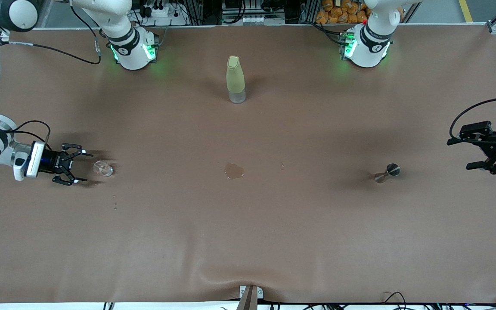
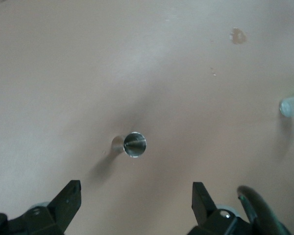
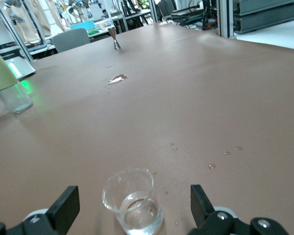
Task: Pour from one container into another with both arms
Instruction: 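Lower the right gripper around the glass beaker while the left gripper descends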
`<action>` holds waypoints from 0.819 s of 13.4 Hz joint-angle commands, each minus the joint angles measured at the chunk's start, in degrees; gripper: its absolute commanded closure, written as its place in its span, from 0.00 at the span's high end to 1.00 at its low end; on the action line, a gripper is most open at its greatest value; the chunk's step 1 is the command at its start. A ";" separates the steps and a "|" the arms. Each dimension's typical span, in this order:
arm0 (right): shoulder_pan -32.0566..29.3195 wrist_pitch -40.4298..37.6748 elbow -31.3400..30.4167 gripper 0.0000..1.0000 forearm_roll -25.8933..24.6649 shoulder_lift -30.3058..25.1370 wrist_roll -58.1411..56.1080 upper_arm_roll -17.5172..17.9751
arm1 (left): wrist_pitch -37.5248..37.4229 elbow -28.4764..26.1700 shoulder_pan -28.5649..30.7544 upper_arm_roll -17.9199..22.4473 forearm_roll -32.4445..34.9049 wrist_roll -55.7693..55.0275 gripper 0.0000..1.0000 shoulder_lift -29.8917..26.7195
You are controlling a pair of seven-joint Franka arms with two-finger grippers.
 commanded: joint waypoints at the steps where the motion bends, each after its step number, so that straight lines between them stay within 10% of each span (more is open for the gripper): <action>1: -1.33 -2.59 3.76 1.00 1.16 4.87 -2.96 0.81 | -0.75 1.39 1.33 -0.19 -3.88 13.33 1.00 3.23; 4: -2.03 -4.00 3.94 1.00 1.24 6.72 -5.78 0.90 | -0.75 1.22 2.56 -0.28 -5.55 26.70 1.00 6.39; 7: -1.86 -4.00 4.20 0.72 5.28 7.95 -7.00 0.90 | -1.54 1.30 4.50 -0.36 -9.24 38.31 1.00 10.26; 11: -1.24 -4.00 4.20 0.72 6.25 8.65 -8.24 0.90 | -5.49 1.04 6.52 -0.54 -16.54 53.69 1.00 16.32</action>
